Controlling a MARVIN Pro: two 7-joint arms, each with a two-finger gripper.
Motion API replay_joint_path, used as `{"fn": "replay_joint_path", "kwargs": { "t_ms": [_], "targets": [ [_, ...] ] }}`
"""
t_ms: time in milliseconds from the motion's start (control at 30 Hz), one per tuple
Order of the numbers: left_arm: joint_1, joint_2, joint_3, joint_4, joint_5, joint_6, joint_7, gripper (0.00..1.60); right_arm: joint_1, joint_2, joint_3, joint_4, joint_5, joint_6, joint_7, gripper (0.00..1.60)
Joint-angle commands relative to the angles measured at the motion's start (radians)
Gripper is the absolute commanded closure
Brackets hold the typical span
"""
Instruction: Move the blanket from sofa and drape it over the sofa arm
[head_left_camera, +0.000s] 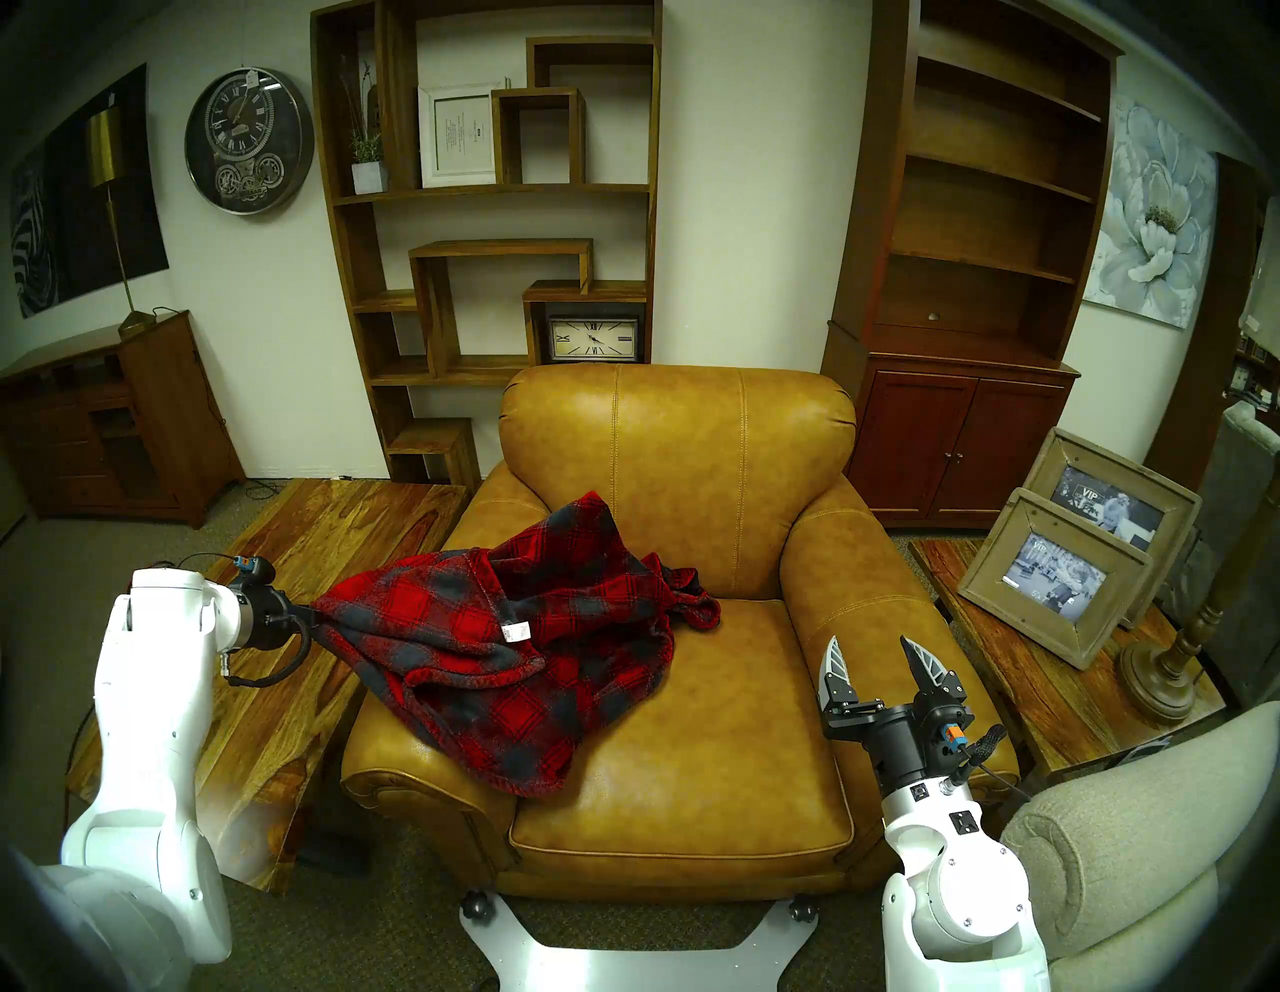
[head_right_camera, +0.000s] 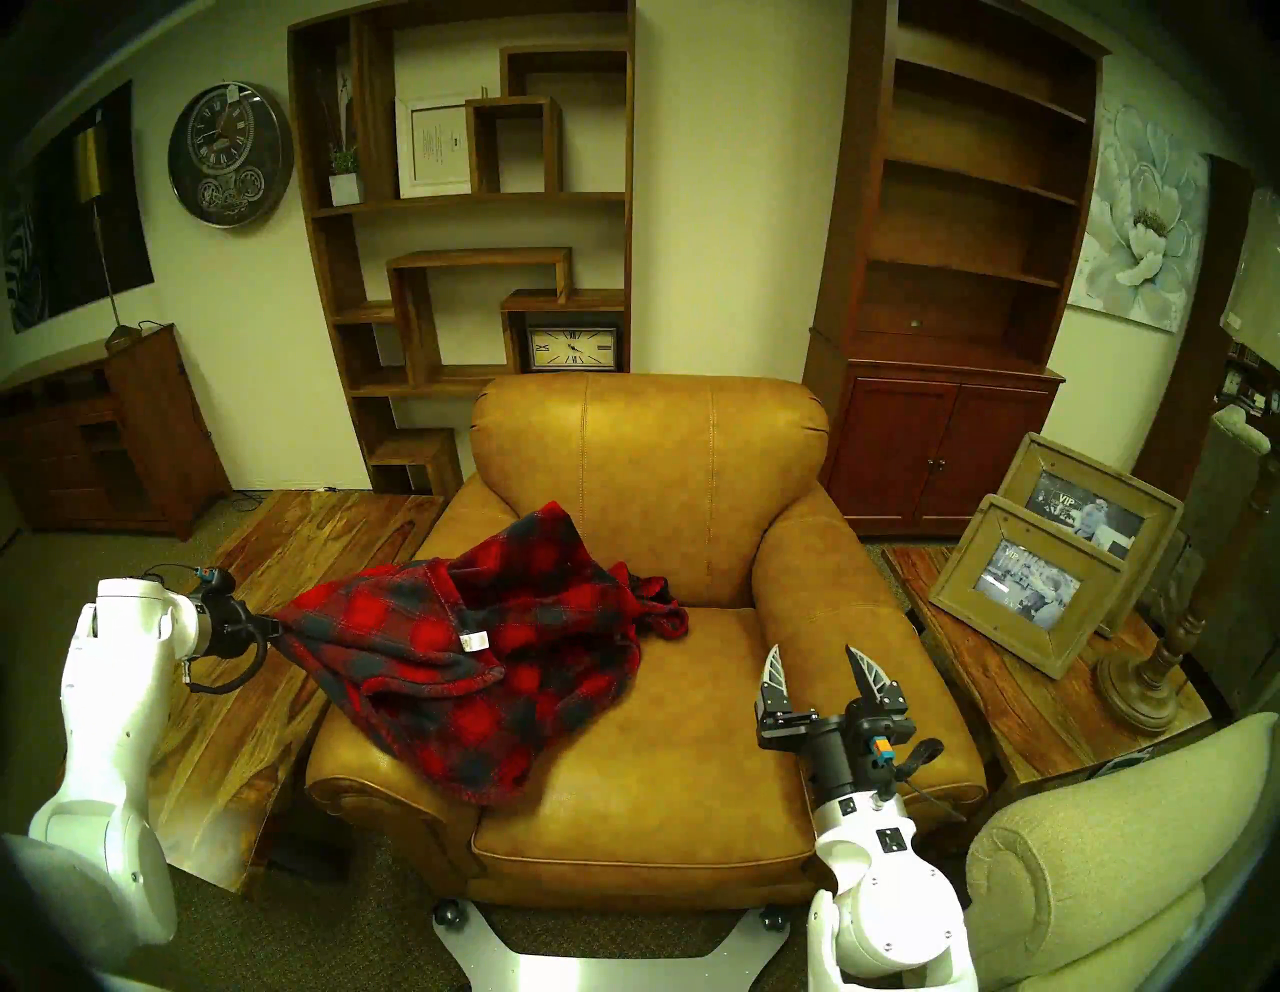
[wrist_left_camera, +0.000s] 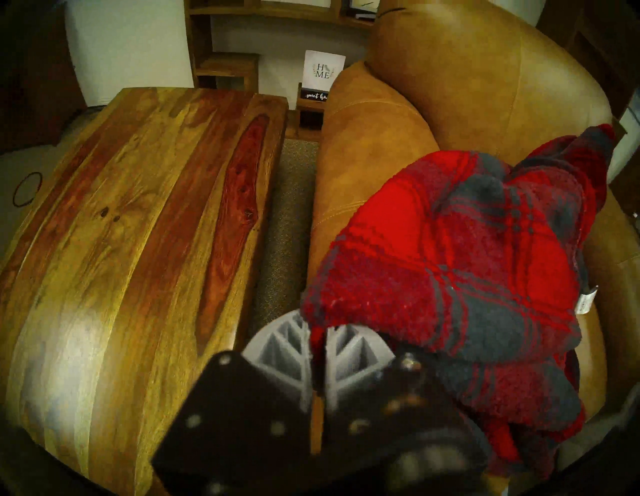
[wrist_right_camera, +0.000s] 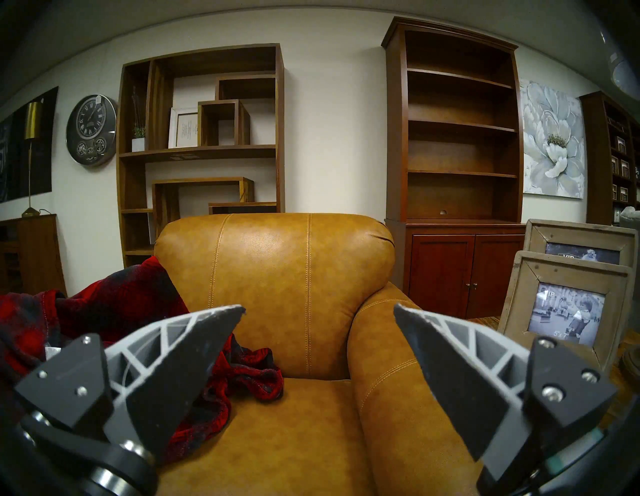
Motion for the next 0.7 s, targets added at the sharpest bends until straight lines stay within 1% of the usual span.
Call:
{"fn": "replay_joint_path", "kwargs": {
  "t_ms": [0,67,133,200,233,300,333,367,433,467,567,667],
  "targets": [
    [-0.019,0.103,-0.021,0.026,-0.013,0.001,-0.077,1.60,0.001,0.000,-0.001,-0.024,0.001,-0.005,0.001,0.00],
    [-0.026,0.114,-0.023,0.057,0.001,-0.008,-0.063,1.60,0.001,0.001,-0.001,-0.024,0.001,-0.005,0.001,0.00],
    [-0.033,0.124,-0.027,0.093,-0.003,-0.016,-0.077,1.60,0.000,0.001,-0.001,-0.024,0.001,-0.005,0.001,0.00],
    [-0.037,0.128,-0.024,0.125,-0.010,-0.029,-0.100,1.60,0.000,0.001,-0.001,-0.024,0.001,-0.004,0.001,0.00],
    [-0.037,0.132,-0.012,0.141,-0.015,-0.041,-0.129,1.60,0.000,0.001,-0.001,-0.025,0.001,-0.004,0.001,0.00],
    [-0.036,0.128,0.003,0.153,-0.017,-0.062,-0.157,1.60,-0.001,0.001,-0.001,-0.026,0.001,-0.004,0.001,0.00],
    [-0.034,0.124,0.014,0.150,-0.005,-0.070,-0.149,1.60,-0.001,0.001,-0.001,-0.026,0.001,-0.003,0.001,0.00],
    [-0.035,0.117,0.009,0.153,-0.007,-0.076,-0.144,1.60,-0.001,0.001,-0.001,-0.026,0.001,-0.003,0.001,0.00],
    [-0.038,0.117,0.025,0.157,0.034,-0.105,-0.071,1.60,-0.001,0.001,-0.001,-0.026,0.001,-0.004,0.001,0.00],
    [-0.038,0.117,0.025,0.157,0.034,-0.105,-0.071,1.60,-0.001,0.001,-0.001,-0.026,0.001,-0.004,0.001,0.00],
    [-0.056,0.128,0.018,0.196,0.050,-0.128,-0.020,1.60,0.000,0.001,-0.001,-0.025,0.001,-0.004,0.001,0.00],
    [-0.079,0.132,0.014,0.235,0.054,-0.140,0.002,1.60,0.000,0.001,-0.001,-0.024,0.001,-0.004,0.001,0.00]
  ]
}}
